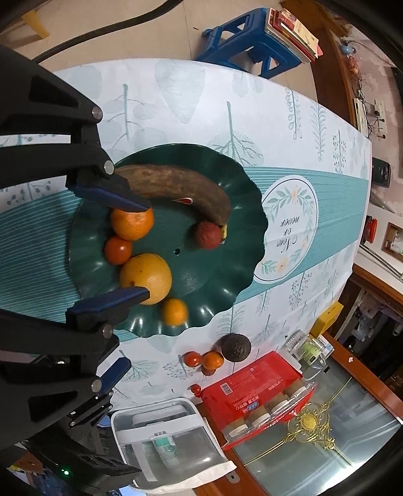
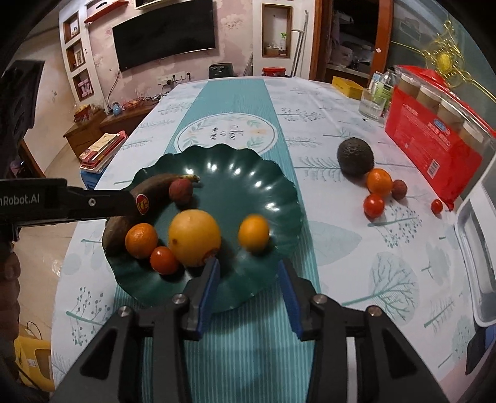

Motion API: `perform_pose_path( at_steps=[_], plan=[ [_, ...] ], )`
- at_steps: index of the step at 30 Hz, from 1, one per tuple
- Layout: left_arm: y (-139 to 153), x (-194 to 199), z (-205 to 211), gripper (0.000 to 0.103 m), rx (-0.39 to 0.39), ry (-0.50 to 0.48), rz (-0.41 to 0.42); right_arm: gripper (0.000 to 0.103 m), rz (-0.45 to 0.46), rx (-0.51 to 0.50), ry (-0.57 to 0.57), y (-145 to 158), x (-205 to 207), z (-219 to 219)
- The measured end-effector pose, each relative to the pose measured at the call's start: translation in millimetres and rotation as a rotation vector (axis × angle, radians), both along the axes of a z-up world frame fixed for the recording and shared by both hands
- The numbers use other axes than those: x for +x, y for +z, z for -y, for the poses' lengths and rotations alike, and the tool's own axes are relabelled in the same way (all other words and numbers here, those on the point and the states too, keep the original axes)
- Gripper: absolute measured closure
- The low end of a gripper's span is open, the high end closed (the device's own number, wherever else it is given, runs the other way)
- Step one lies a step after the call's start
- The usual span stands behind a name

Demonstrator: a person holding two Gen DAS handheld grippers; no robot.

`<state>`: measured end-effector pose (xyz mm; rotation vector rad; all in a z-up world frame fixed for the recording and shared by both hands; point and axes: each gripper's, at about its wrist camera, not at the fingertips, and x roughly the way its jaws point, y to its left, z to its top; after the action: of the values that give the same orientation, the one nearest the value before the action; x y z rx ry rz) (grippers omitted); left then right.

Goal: Organize fruits
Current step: 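Carry lychee and tangerine to the green plate and open both tools there, then move the left tool to a red tomato while the right tool approaches a cherry tomato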

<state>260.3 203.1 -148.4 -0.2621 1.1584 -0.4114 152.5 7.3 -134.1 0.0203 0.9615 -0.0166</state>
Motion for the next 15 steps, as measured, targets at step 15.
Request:
perform_pose_path(
  at_steps=[15],
  plan=[
    [1, -46, 70, 0.055, 0.047, -0.001, -0.059, 0.055, -0.031, 0.057, -0.080, 7, -40, 91]
  ],
)
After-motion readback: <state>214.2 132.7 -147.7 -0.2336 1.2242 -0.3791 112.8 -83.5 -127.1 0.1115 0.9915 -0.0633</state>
